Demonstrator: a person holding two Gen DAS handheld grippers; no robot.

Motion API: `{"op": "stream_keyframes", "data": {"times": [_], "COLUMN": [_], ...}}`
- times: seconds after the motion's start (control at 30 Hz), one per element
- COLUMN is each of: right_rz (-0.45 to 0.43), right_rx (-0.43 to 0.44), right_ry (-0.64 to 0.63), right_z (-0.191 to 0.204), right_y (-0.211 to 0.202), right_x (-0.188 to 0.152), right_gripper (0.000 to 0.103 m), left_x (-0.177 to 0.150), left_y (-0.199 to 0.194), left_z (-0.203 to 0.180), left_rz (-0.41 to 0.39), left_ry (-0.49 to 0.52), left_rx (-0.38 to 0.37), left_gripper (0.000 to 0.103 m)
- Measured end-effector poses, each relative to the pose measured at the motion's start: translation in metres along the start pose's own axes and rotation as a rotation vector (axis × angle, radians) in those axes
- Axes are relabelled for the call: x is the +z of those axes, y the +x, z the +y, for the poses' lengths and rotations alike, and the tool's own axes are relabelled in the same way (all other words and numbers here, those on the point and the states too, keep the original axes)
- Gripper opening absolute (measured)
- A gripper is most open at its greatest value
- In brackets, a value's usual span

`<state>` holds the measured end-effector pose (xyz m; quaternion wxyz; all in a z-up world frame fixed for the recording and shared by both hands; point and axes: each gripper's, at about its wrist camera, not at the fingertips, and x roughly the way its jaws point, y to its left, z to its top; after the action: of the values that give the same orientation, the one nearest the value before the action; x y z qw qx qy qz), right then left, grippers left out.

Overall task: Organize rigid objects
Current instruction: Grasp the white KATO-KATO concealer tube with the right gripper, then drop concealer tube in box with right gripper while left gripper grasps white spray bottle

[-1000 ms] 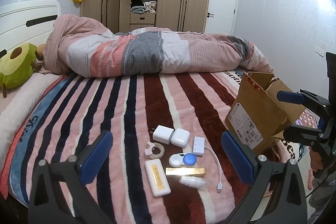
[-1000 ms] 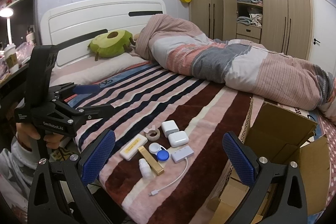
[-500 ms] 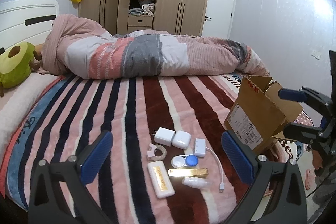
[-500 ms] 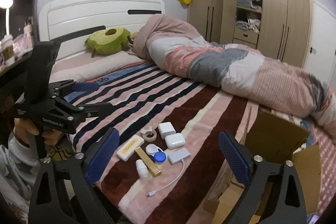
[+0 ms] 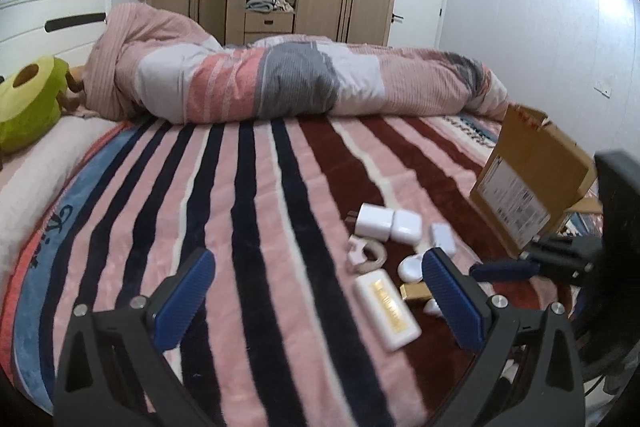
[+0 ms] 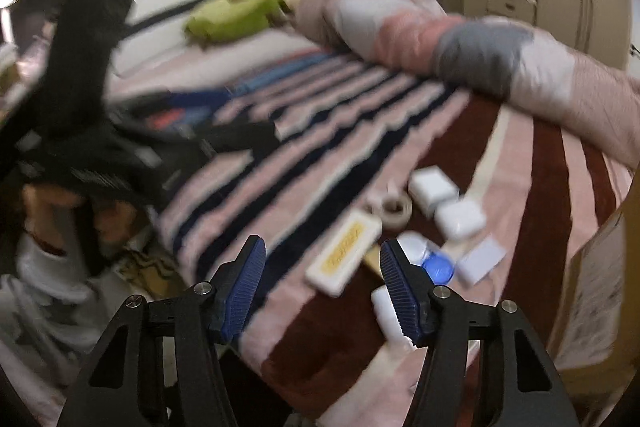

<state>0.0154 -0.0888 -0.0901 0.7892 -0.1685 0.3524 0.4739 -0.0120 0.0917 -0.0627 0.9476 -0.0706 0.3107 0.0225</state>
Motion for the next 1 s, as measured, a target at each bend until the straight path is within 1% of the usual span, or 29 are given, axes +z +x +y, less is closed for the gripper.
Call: {"op": "stream_keyframes", "data": {"times": [0.07, 0.13, 0.23, 0.3, 0.33, 0.4, 0.47, 0.5, 0.57, 0.63, 0.77, 0.87, 0.93, 1.0], "right_rz": [0.033, 0.066, 0.088, 0.109, 0.116, 0.119, 0.113, 0.110, 0.106, 0.101, 0.085, 0.043, -0.003, -0.075], "right_rx": [-0.008, -0.011, -0.018, -0.053, -0.071, -0.099, -0.128, -0.140, -0.173, -0.182, -0.169, -0.146, -0.120, -0.099], "right_ry": [0.029, 0.083, 0.116, 0.130, 0.137, 0.138, 0.135, 0.134, 0.121, 0.104, 0.016, -0.014, -0.004, 0.013], "right_z": [0.003, 0.003, 0.002, 0.002, 0.001, 0.001, 0.002, 0.003, 0.005, 0.006, 0.009, 0.006, -0.001, -0.011], "right_y": [0.018, 0.036, 0.053, 0.064, 0.071, 0.080, 0.088, 0.091, 0.096, 0.097, 0.090, 0.069, 0.041, -0.003], "right_x": [-0.008, -0.015, -0.021, -0.022, -0.021, -0.019, -0.016, -0.014, -0.012, -0.010, -0.009, -0.002, 0.010, 0.029], "right_gripper": [0.056, 0.056, 0.053, 0.049, 0.049, 0.045, 0.045, 0.043, 0.032, 0.031, 0.031, 0.031, 0.031, 0.031], "left_x": [-0.005, -0.011, -0.020, -0.026, -0.028, -0.031, -0.034, -0.035, -0.037, -0.038, -0.040, -0.037, -0.035, -0.034], "left_y": [0.008, 0.017, 0.027, 0.032, 0.033, 0.036, 0.037, 0.038, 0.040, 0.039, 0.032, 0.027, 0.025, 0.026], "left_z": [0.007, 0.014, 0.022, 0.025, 0.027, 0.029, 0.031, 0.032, 0.033, 0.033, 0.033, 0.033, 0.030, 0.023], "left_rz": [0.016, 0.036, 0.059, 0.070, 0.076, 0.080, 0.080, 0.082, 0.088, 0.076, 0.028, 0.016, 0.022, 0.043], "left_ry": [-0.002, -0.007, -0.010, -0.008, -0.010, -0.015, -0.014, -0.014, -0.012, -0.005, 0.008, 0.004, 0.006, 0.009], "left_rx": [-0.002, -0.012, -0.003, -0.001, -0.002, 0.001, 0.000, 0.001, 0.003, 0.005, -0.014, -0.045, -0.066, -0.102], "left_gripper": [0.102, 0.102, 0.102, 0.102, 0.102, 0.102, 0.102, 0.102, 0.102, 0.102, 0.102, 0.102, 0.102, 0.102]}}
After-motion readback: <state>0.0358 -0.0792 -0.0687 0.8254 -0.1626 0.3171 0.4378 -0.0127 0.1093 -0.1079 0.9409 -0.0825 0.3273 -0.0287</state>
